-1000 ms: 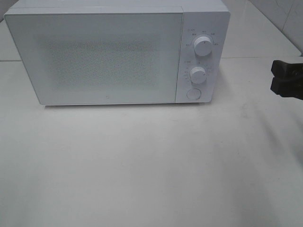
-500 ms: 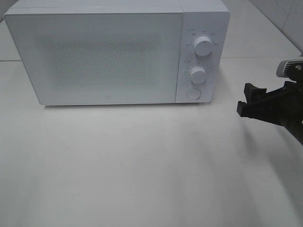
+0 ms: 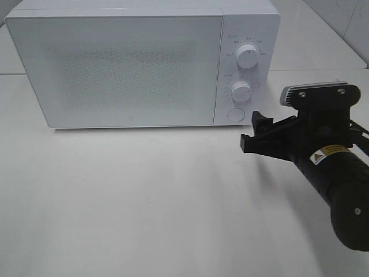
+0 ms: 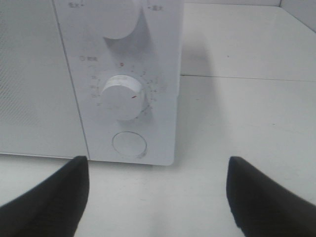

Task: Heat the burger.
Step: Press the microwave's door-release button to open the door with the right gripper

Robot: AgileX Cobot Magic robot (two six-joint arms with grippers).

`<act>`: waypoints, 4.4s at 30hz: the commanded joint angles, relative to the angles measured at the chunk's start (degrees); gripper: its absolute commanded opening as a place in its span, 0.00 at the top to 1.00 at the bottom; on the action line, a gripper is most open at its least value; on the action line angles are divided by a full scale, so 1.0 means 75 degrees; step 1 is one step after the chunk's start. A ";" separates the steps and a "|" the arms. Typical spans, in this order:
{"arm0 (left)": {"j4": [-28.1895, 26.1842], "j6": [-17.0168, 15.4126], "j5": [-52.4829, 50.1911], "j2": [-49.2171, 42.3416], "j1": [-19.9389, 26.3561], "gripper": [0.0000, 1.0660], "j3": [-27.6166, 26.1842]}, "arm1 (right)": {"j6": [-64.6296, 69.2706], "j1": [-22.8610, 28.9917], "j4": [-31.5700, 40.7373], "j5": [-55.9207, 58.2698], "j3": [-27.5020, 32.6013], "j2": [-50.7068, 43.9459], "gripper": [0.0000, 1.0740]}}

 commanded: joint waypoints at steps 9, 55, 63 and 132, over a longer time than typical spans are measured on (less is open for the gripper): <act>0.0031 -0.0069 0.0015 -0.0038 0.0031 0.06 0.0008 | -0.0130 0.0565 0.0588 0.0107 -0.0886 0.0642 0.30; 0.0031 -0.0069 0.0015 -0.0038 0.0031 0.06 0.0008 | 1.2162 0.0489 0.0856 0.0451 -0.1627 0.1589 1.00; 0.0031 -0.0069 0.0015 -0.0038 0.0031 0.06 0.0008 | 1.1780 -0.0084 0.0810 0.1138 -0.2124 0.1849 1.00; 0.0031 -0.0069 0.0015 -0.0038 0.0031 0.06 0.0008 | 1.1276 -0.1062 0.0405 0.0145 -0.5157 0.3445 1.00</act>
